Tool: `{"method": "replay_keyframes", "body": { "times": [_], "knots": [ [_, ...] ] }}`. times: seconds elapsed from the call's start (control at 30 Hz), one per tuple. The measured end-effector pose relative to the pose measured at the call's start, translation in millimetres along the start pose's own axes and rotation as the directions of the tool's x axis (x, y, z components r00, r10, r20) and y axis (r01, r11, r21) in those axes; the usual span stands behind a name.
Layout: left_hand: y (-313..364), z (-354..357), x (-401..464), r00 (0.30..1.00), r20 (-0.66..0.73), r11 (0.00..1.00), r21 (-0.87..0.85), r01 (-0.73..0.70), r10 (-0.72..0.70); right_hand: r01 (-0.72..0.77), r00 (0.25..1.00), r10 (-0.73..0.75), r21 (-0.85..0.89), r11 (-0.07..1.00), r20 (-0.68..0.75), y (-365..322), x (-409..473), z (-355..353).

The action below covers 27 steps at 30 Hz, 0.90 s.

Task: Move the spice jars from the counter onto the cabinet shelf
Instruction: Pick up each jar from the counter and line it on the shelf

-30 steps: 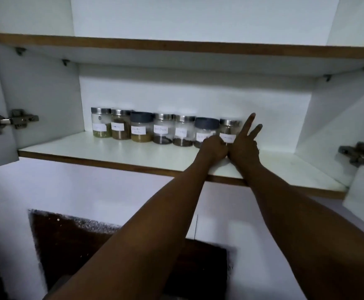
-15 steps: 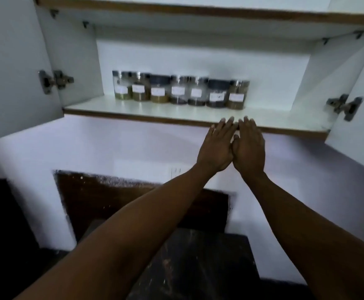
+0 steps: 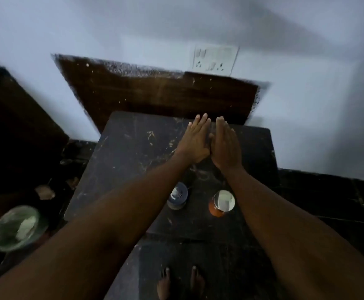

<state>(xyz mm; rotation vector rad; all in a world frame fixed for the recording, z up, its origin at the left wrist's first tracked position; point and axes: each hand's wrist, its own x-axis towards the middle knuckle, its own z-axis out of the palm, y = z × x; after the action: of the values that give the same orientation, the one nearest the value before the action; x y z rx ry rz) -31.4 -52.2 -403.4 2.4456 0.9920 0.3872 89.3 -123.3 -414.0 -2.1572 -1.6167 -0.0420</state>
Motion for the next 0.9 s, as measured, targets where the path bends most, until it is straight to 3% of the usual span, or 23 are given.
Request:
{"method": "replay_keyframes", "body": {
  "times": [0.1, 0.2, 0.3, 0.43, 0.57, 0.73, 0.9],
  "knots": [
    [-26.4, 36.7, -31.7, 0.981, 0.091, 0.985, 0.034, 0.168, -0.17, -0.017, 0.987, 0.011, 0.033, 0.999, 0.158, -5.1, -28.7, 38.8],
    [-46.0, 66.4, -59.6, 0.915, 0.2, 0.936, 0.112, 0.333, -0.349, -0.042, 0.928, 0.018, 0.054, 0.998, 0.371, -6.8, -56.1, 69.2],
    [-57.0, 92.0, -87.9, 0.811, 0.324, 0.872, 0.221, 0.437, -0.488, -0.075, 0.847, 0.045, 0.036, 0.997, 0.529, -5.3, -81.8, 91.3],
    [-53.3, 107.0, -108.4, 0.629, 0.387, 0.737, 0.292, 0.609, -0.674, -0.139, 0.744, 0.008, 0.143, 0.98, 0.668, -8.6, -94.9, 100.9],
    [-49.8, 95.4, -105.1, 0.681, 0.329, 0.749, 0.161, 0.642, -0.654, -0.13, 0.676, -0.132, 0.294, 0.947, 0.725, -10.1, -90.6, 88.6],
    [-33.7, 41.6, -75.9, 0.753, 0.259, 0.787, 0.047, 0.616, -0.605, 0.027, 0.755, -0.232, 0.325, 0.945, 0.613, -14.0, -74.3, 54.9],
    [-1.9, -35.1, -39.6, 0.867, 0.171, 0.874, -0.06, 0.483, -0.468, -0.045, 0.914, -0.131, 0.417, 0.908, 0.384, -35.7, -32.6, -1.6]
  ]
}}
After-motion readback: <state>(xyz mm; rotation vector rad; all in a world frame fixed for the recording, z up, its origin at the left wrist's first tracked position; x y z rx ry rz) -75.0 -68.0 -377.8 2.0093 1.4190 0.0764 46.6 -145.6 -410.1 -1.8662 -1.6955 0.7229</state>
